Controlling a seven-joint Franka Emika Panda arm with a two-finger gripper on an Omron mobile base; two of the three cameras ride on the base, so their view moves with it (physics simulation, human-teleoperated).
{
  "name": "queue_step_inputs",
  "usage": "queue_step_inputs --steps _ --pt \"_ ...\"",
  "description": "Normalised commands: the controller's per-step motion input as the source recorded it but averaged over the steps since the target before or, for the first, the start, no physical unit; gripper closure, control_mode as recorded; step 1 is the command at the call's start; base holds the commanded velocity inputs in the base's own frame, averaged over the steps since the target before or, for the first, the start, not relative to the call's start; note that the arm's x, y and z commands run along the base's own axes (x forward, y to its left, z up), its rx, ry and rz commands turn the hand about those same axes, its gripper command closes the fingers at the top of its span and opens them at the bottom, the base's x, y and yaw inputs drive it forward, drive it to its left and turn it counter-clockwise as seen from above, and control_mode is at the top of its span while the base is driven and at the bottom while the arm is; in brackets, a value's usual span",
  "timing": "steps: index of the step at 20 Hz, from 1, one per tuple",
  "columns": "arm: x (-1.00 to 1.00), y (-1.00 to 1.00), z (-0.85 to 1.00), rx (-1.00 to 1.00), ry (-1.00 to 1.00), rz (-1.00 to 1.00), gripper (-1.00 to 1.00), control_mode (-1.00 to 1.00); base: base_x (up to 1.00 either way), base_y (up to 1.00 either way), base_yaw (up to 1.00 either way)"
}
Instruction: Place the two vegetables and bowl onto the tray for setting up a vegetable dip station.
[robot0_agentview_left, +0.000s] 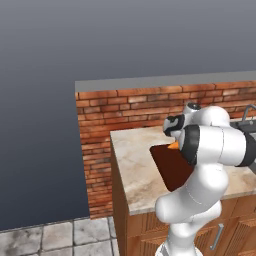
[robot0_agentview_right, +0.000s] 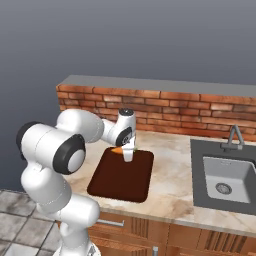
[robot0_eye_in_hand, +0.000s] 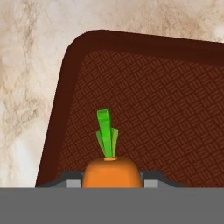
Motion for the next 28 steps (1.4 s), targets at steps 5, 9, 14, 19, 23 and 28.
queue_step_inputs --steps 5,9,14,19,23,28 --pt "0.0 0.0 -0.09 0.0 0.0 0.0 1.0 -1.0 0.0 0.0 0.0" --pt "0.0 0.0 -0.1 0.0 0.0 0.0 1.0 -1.0 0.0 0.0 0.0" --pt "0.0 0.0 -0.1 0.0 0.0 0.0 1.0 -1.0 0.0 0.0 0.0" --pt "0.0 0.0 -0.1 0.0 -0.01 0.0 1.0 -1.0 0.0 0.0 0.0" --pt "0.0 0.0 -0.08 0.0 -0.02 0.0 1.0 -1.0 0.0 0.0 0.0" --pt "0.04 0.0 -0.08 0.0 -0.04 0.0 1.0 -1.0 0.0 0.0 0.0"
